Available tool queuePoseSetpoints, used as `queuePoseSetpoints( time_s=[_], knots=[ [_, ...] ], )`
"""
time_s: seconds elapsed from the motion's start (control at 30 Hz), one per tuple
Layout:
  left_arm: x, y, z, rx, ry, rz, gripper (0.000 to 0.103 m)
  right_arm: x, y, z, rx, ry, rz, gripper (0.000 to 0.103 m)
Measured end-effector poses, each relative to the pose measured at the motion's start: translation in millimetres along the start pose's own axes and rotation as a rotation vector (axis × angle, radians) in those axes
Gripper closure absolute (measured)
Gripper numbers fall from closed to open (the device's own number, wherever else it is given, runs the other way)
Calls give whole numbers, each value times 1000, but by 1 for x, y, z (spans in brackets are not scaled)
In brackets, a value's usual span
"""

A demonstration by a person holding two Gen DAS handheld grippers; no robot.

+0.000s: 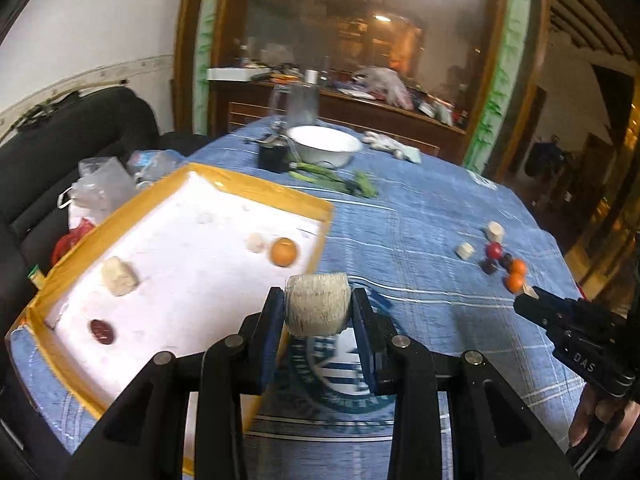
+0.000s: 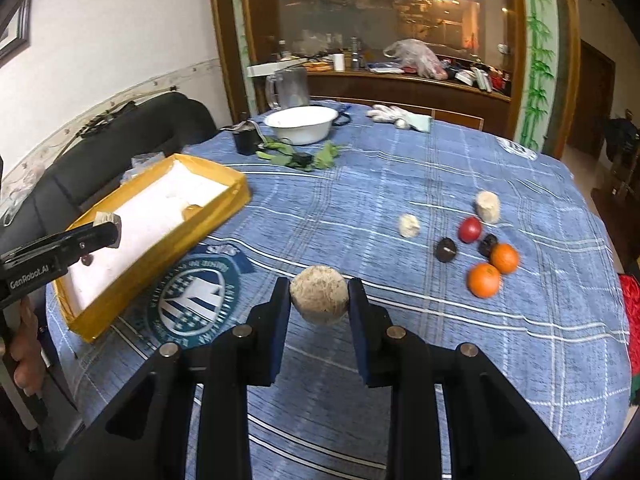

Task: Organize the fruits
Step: 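Lower the brown ball and yam piece into the yellow tray and open both tools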

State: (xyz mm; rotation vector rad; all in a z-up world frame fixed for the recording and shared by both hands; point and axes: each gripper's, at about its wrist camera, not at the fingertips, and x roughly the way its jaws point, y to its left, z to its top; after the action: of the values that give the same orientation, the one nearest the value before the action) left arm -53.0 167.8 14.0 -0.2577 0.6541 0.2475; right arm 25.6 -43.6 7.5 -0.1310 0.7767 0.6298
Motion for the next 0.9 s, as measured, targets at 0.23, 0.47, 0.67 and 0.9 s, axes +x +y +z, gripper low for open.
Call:
queuePoseSetpoints(
  time_s=[0.23, 0.47, 0.67, 0.9],
  knots=[
    [-4, 42, 5, -76, -10, 88, 70, 11, 35, 18, -46, -16, 64, 72],
    [5, 71, 8, -116, 10, 153, 70, 29, 79, 40, -107, -25, 135, 72],
    [18, 100, 16, -155, 28, 213, 70, 55, 118, 54, -162, -7, 192, 72],
    [23, 124, 17, -200, 56, 265, 70, 90, 145, 63, -188, 42, 228, 72]
  ],
)
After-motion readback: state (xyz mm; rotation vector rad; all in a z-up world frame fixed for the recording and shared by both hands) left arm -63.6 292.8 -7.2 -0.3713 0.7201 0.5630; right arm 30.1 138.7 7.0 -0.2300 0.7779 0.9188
